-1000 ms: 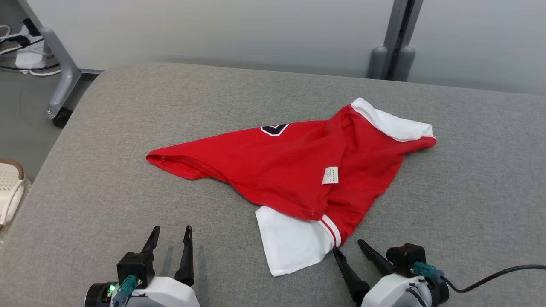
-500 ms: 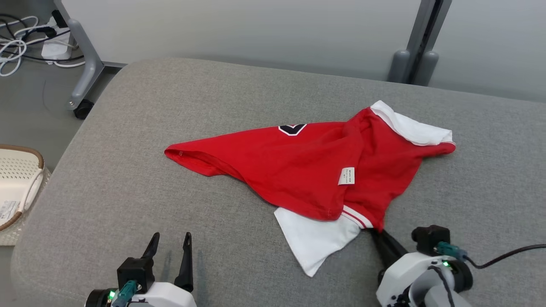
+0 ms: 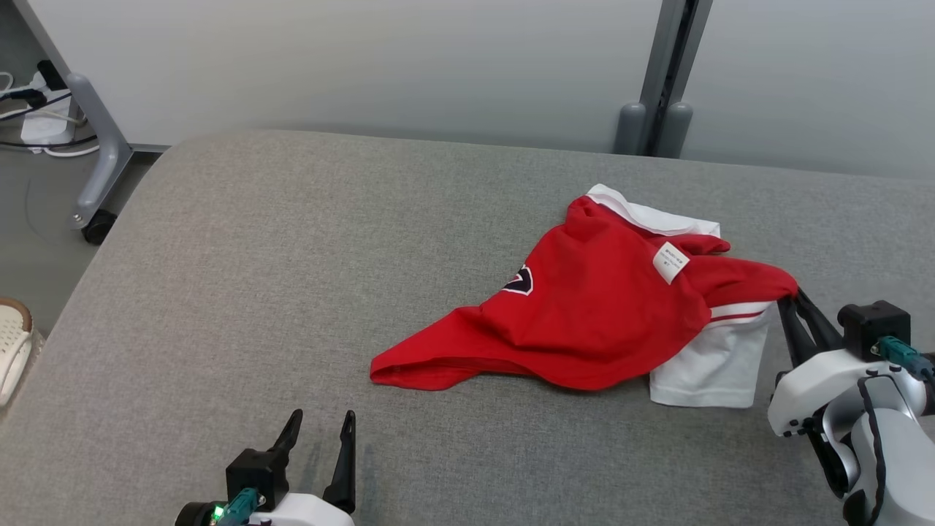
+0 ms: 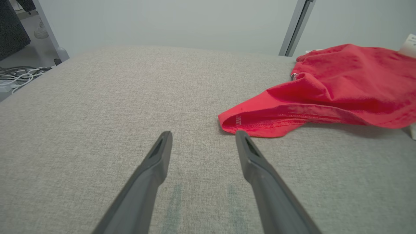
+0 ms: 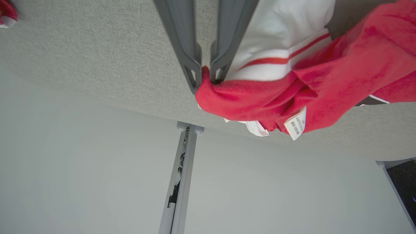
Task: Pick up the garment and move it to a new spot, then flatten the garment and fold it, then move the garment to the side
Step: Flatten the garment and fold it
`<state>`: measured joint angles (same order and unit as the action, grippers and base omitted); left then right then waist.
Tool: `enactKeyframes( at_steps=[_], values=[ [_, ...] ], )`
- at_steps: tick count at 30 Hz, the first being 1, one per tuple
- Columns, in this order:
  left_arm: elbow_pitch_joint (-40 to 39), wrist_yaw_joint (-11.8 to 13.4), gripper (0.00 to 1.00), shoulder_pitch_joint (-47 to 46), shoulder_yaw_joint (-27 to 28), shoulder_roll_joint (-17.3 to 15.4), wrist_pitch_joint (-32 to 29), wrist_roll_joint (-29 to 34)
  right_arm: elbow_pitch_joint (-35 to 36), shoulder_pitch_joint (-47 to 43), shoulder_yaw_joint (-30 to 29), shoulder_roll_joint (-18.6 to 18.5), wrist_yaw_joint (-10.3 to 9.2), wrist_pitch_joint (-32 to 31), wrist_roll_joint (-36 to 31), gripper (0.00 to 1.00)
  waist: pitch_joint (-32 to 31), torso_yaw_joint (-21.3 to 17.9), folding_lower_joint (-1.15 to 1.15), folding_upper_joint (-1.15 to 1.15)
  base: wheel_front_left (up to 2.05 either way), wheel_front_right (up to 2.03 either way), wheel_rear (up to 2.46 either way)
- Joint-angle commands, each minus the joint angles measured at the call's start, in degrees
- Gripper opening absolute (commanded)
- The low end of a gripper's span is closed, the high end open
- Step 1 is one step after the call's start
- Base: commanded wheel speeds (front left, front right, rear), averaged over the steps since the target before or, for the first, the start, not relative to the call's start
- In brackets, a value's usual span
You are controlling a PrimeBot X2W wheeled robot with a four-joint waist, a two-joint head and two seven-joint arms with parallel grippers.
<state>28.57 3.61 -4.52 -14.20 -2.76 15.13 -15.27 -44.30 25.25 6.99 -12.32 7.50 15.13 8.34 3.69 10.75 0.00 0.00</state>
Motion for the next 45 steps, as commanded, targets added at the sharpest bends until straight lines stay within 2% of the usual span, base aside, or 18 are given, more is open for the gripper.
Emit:
enactKeyframes(
  at_steps=[1,2,3,4,5,10,14,17,20,29,31,35,38,45],
  values=[
    [0.2,0.36,1.0,0.12,-0.04,-0.27,0.01,-0.39,0.48,0.53,-0.72,0.23,-0.02,0.01,-0.69,0.0,-0.32,-0.32,0.0,0.0,0.0,0.0,0.0],
    [0.31,0.43,1.0,0.34,-0.1,-0.27,0.01,-0.35,0.39,0.48,-1.15,0.57,-0.02,0.01,-0.84,0.0,-0.43,-0.42,0.0,0.0,0.0,0.0,0.0],
    [0.41,0.48,1.0,0.56,-0.05,-0.27,0.01,-0.35,0.05,0.21,-1.79,0.96,-0.02,0.01,-1.09,0.07,-0.52,-0.53,0.0,0.0,0.0,0.0,0.0],
    [0.63,0.49,1.0,0.77,0.02,-0.28,0.01,-0.28,-0.76,-0.43,-2.32,1.39,-0.02,0.0,-1.38,0.3,-0.64,-0.61,0.0,0.0,0.0,0.0,0.0],
    [0.8,0.48,1.0,0.88,0.13,-0.28,0.01,-0.23,-2.15,-1.15,-2.9,1.76,-0.02,0.0,-1.72,1.0,-0.75,-0.65,0.0,0.0,0.0,0.0,0.0],
    [1.19,0.2,1.0,1.03,0.33,-0.28,0.01,0.1,-3.96,-2.08,-6.21,2.84,-0.02,0.01,-3.23,1.0,-0.76,-0.59,0.0,0.0,0.0,0.0,0.0],
    [1.2,0.02,1.0,1.06,0.33,-0.28,0.01,0.05,-0.16,-3.71,-8.24,4.96,-0.02,0.01,-3.98,1.0,-0.19,-0.5,0.0,0.0,0.0,0.0,0.0],
    [1.17,0.16,1.0,0.99,0.07,-0.25,0.01,-0.29,3.81,-4.69,-7.77,6.29,-0.02,0.0,-3.57,1.0,0.16,-0.53,0.0,0.0,0.0,0.0,0.0],
    [1.23,0.33,1.0,0.76,-0.37,-0.26,0.01,-0.63,4.79,-5.5,-5.62,7.62,-0.02,0.01,-2.68,1.0,0.34,-0.46,0.0,0.0,0.0,0.0,0.0],
    [1.09,0.34,1.0,-1.0,-1.14,-0.25,0.0,-0.94,-1.4,-2.12,-1.7,7.84,-0.02,0.01,-1.93,1.0,1.97,1.11,0.0,0.0,0.0,0.0,0.0],
    [0.96,0.37,1.0,-0.99,-1.02,-0.28,0.0,-0.94,-3.32,-0.72,-0.53,8.0,-0.02,0.0,-1.6,0.0,2.35,1.6,0.0,0.0,0.0,0.0,0.0],
    [1.01,0.44,1.0,-0.63,-0.93,-0.25,0.0,-0.85,-3.66,0.53,3.1,8.52,-0.02,0.0,0.23,0.0,2.33,1.94,0.0,0.0,0.0,0.0,0.0],
    [1.16,0.42,1.0,-0.34,-0.88,-0.26,0.0,-0.66,-1.28,1.33,8.76,9.15,-0.02,0.0,3.95,0.0,2.02,1.94,0.0,0.0,0.0,0.0,0.0],
    [1.77,0.0,1.0,-0.82,-1.97,-0.27,0.0,-0.39,10.16,4.78,25.86,9.22,-0.01,0.0,21.4,0.0,0.9,2.43,0.0,0.0,0.0,0.0,0.0]
  ],
)
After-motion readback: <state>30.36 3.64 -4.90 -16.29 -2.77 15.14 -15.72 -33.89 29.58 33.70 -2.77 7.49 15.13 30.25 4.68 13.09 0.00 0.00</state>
